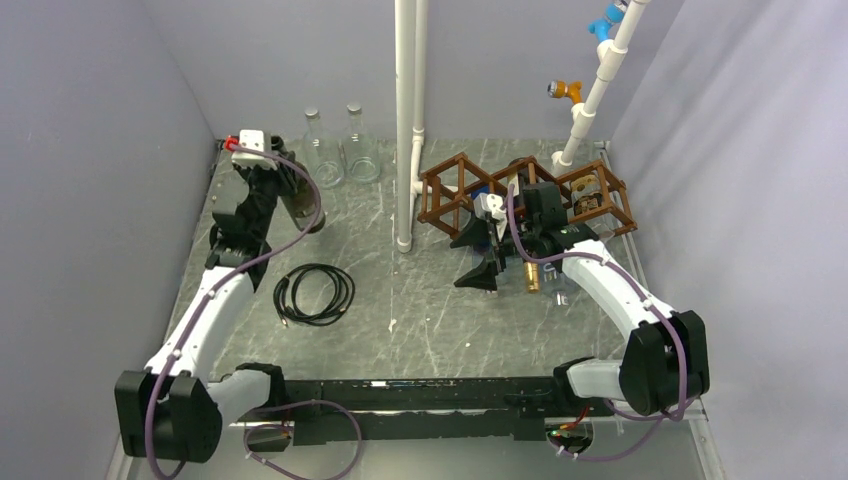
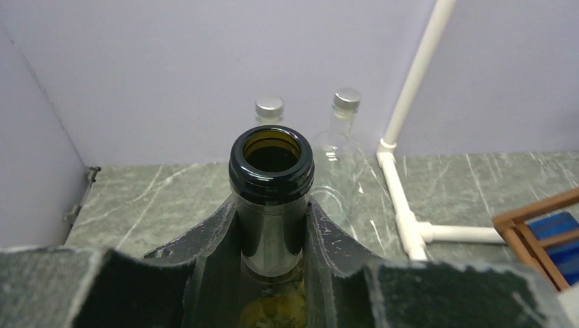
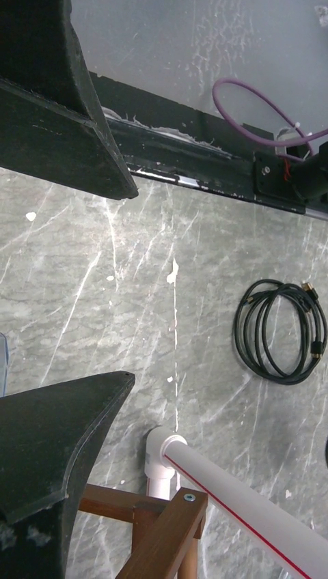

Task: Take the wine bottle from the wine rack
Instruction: Place the wine bottle at the corner of the board.

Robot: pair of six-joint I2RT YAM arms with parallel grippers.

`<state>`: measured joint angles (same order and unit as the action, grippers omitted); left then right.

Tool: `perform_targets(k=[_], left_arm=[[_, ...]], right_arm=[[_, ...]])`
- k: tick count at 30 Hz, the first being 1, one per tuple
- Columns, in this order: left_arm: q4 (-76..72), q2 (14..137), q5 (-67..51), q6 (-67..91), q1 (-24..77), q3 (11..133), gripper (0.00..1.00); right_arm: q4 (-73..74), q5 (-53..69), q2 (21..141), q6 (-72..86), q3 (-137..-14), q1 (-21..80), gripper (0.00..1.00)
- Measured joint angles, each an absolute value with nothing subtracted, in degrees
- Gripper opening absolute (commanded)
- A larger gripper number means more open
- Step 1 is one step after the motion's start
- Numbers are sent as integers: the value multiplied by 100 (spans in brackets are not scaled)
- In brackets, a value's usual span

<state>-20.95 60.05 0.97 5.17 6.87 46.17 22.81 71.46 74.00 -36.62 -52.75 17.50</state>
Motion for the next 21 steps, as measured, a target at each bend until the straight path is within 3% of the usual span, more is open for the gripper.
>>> perform_targets(k=[21], left_arm=[[-2508, 8315, -928, 362, -349, 6340, 0]], right_arm=[[2283, 7067, 7301, -3791, -5201, 1662, 100]])
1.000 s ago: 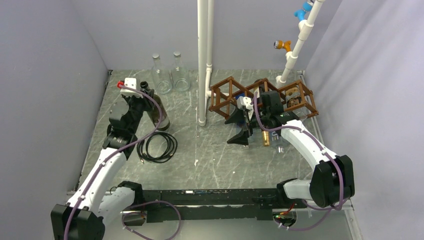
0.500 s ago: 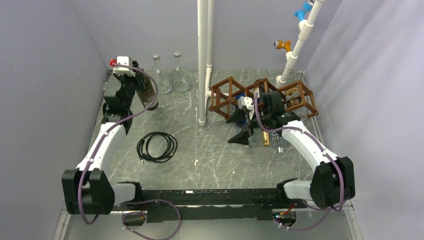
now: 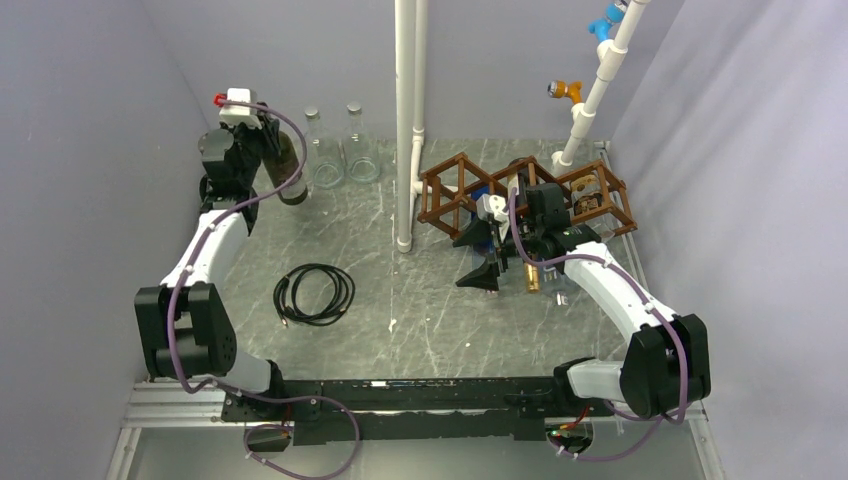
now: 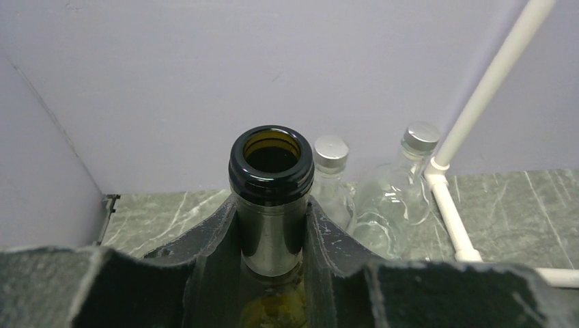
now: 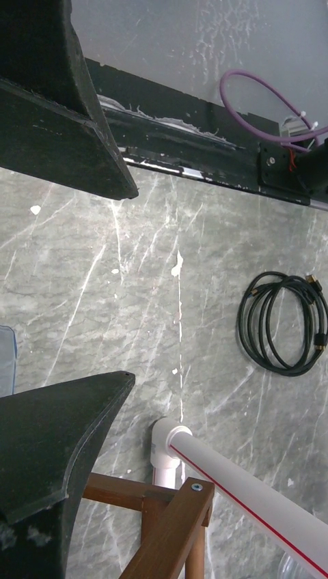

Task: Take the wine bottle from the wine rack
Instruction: Place the wine bottle at the corner of the board.

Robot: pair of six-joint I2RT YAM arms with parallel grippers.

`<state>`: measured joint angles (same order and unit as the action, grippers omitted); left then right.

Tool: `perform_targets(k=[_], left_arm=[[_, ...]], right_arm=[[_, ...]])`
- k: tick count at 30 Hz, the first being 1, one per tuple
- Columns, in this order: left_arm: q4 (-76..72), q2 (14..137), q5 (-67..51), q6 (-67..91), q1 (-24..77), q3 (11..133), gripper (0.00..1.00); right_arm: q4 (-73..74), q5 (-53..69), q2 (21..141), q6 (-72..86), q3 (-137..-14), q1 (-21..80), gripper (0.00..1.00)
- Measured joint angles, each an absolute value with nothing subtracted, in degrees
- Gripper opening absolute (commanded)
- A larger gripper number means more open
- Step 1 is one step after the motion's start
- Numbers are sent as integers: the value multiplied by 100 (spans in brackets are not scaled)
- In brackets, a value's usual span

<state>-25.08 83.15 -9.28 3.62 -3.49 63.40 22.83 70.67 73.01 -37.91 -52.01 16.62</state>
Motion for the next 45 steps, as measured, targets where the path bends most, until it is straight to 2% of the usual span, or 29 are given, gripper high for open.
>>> perform_targets(k=[45], left_arm=[[-2718, 11124, -438, 327, -742, 8626, 0]], right_arm=[[2353, 7050, 7424, -3946, -5201, 1592, 100]])
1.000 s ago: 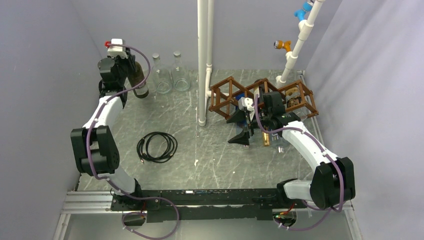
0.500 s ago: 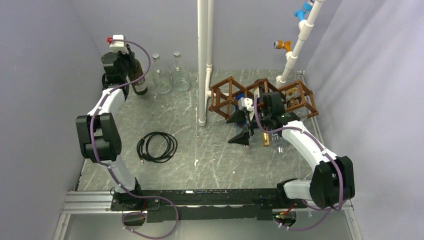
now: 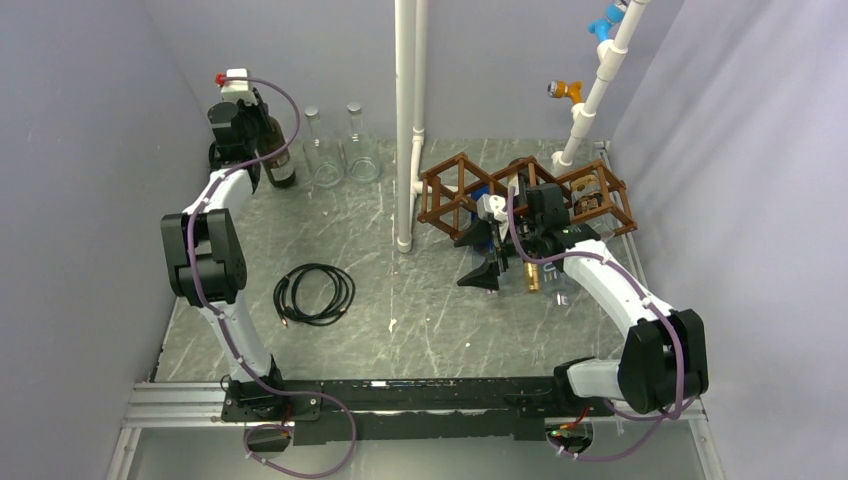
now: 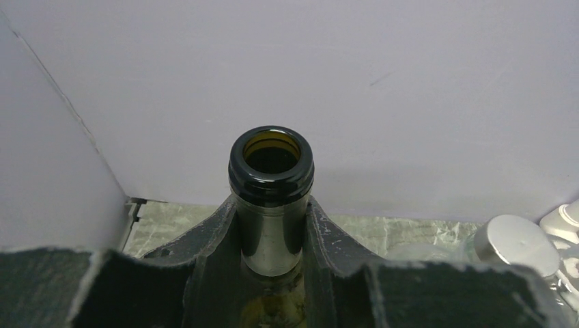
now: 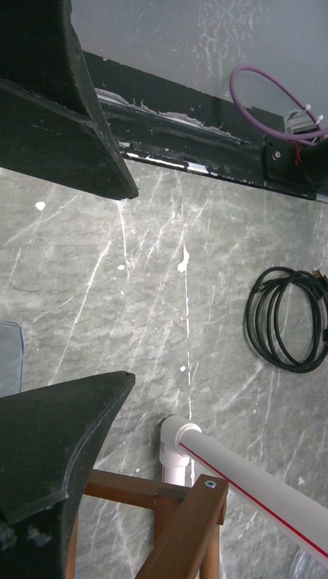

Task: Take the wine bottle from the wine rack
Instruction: Place the wine bottle at the corner of the board.

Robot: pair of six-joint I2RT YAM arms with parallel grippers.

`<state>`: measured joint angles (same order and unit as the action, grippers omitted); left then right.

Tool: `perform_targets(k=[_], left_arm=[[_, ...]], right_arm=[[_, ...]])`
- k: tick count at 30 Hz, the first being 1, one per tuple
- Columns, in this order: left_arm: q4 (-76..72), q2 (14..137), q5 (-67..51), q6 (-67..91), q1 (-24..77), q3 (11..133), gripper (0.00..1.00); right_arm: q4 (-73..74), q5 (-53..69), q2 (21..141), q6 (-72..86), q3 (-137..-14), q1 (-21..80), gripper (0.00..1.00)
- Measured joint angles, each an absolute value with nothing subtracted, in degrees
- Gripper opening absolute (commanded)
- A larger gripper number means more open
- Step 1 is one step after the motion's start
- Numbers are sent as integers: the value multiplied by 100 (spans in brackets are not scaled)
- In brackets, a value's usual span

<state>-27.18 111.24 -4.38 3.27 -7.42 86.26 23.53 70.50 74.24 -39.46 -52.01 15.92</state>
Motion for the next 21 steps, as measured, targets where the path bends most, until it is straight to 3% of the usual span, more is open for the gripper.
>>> perform_targets(k=[4, 6, 10, 16, 21], left_arm=[[-2724, 11246, -445, 364, -742, 8637, 1], [-2751, 11268, -447, 364, -742, 8643, 13], [-2783, 11288, -469, 346, -742, 8650, 19], [-2812, 11301, -502, 222, -729, 8648, 52], [-3061, 11295, -508, 137, -725, 8648, 67]], right_arm=[[2355, 7050, 7446, -3946, -5201, 1577, 100], [2357, 7050, 7459, -3948, -5201, 1577, 100], [2359, 7046, 7478, -3964, -5201, 1564, 100], [2366, 7032, 7491, -3990, -5201, 1533, 100], [2368, 7028, 7491, -3999, -5201, 1529, 100]])
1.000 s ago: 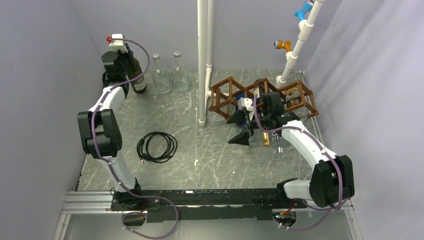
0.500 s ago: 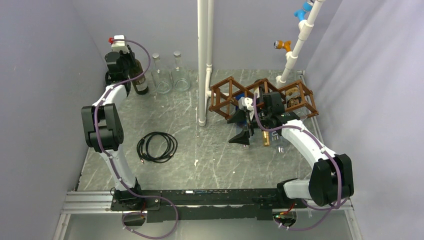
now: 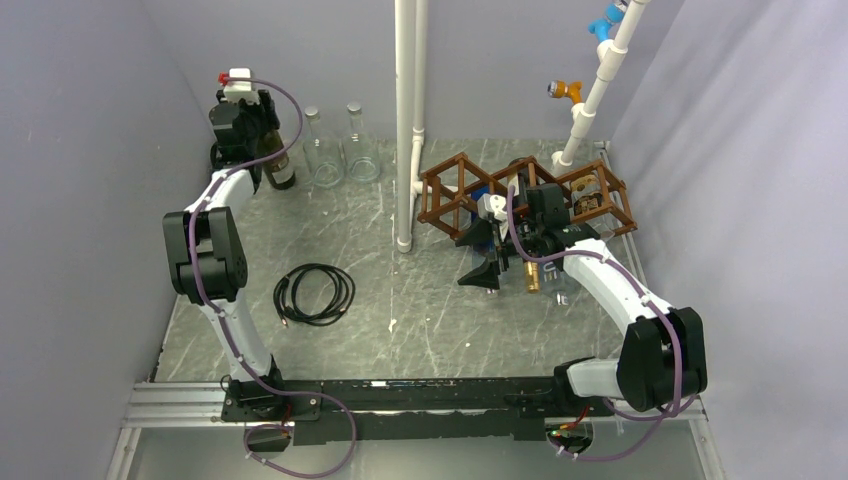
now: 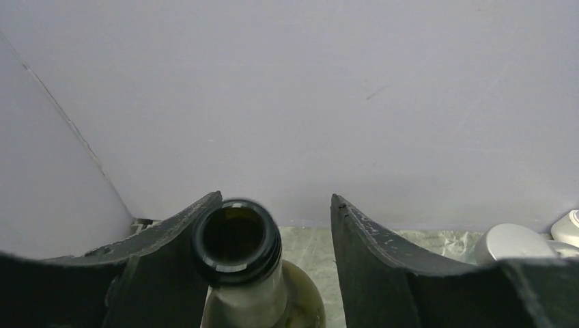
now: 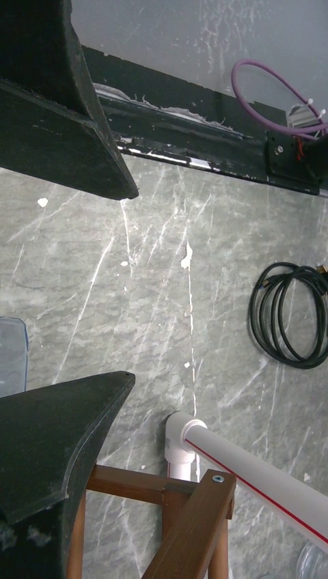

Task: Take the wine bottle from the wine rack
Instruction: Place the wine bottle at the corner of the board.

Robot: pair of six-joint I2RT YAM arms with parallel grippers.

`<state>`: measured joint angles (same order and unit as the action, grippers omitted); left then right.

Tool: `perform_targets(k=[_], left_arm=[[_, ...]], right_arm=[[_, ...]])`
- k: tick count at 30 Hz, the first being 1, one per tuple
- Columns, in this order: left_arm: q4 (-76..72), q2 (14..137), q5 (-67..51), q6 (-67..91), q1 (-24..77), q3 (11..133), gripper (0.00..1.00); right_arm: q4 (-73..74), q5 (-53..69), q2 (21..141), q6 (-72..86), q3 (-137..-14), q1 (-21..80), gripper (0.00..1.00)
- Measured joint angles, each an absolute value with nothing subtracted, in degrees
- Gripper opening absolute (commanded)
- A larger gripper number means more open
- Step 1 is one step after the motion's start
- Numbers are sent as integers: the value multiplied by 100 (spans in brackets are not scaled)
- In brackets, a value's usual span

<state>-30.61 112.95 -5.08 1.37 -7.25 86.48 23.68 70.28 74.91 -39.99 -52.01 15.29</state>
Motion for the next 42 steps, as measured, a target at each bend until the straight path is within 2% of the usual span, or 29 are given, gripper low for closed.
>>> perform_targets(k=[7, 20, 29, 42], left_arm=[[-3061, 11214, -510, 104, -714, 8639, 81], [-2694, 9915, -478, 290, -716, 8173, 94], [-1984, 9017, -670, 642, -755, 7710, 99], [-1284, 7317, -1133, 1299, -768, 6318, 99]], right_arm=[[2368, 6980, 7491, -4027, -5201, 1522, 100], [2438, 6949, 7476, -4241, -5199, 1404, 100], [2443, 6956, 7201, -4289, -5159, 1321, 100], [2436, 7105, 6925, -4283, -5065, 1044, 100]])
